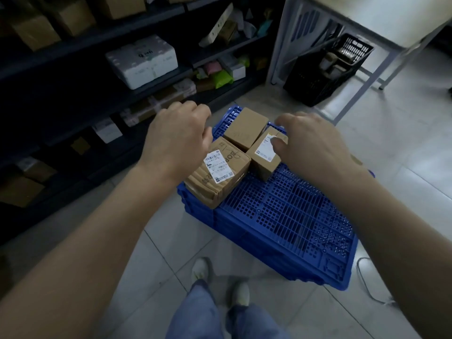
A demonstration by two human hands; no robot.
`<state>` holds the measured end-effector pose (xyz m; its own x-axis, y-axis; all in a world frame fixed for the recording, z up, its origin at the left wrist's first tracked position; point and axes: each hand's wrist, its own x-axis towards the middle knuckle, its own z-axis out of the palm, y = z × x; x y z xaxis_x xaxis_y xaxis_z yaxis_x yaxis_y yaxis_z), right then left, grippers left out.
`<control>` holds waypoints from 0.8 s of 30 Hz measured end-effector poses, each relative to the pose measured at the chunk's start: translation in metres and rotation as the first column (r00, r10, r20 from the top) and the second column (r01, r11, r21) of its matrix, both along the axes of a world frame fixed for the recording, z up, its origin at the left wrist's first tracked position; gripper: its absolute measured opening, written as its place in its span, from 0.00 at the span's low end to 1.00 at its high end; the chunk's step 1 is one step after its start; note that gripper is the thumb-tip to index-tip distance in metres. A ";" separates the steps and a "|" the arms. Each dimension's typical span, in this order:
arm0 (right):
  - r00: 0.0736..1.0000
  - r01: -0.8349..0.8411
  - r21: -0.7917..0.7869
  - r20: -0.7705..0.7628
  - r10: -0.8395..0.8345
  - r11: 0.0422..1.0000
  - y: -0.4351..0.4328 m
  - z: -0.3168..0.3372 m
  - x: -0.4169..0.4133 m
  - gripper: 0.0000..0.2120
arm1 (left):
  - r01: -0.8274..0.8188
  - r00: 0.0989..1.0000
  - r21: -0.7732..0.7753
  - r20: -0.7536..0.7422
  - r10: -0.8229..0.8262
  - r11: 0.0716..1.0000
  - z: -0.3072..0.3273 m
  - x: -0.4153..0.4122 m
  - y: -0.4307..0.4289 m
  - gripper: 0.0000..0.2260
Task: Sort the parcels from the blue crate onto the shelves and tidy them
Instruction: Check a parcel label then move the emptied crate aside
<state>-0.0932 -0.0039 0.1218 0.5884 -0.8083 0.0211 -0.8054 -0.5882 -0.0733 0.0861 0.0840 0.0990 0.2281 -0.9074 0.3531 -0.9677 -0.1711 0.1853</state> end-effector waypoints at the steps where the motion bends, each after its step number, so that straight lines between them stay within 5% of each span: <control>1: 1.000 0.007 0.012 0.002 -0.007 1.000 -0.004 -0.006 0.006 0.14 | 0.003 1.000 0.014 -0.015 -0.003 1.000 -0.004 0.006 -0.005 0.10; 15: 0.983 0.185 0.249 -0.045 -0.179 0.951 -0.040 -0.116 0.071 0.15 | 0.101 0.993 0.209 -0.086 -0.085 0.973 -0.089 0.078 -0.051 0.09; 24: 0.963 0.271 0.477 -0.123 -0.242 0.836 -0.059 -0.205 0.067 0.14 | 0.075 0.971 0.433 -0.236 0.033 0.898 -0.190 0.089 -0.080 0.10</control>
<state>-0.0257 -0.0632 -0.0833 0.3473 -0.8282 -0.4398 -0.9335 -0.2609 -0.2459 0.1748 0.0037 -0.0910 0.2337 -0.9623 -0.1391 -0.9107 -0.2668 0.3155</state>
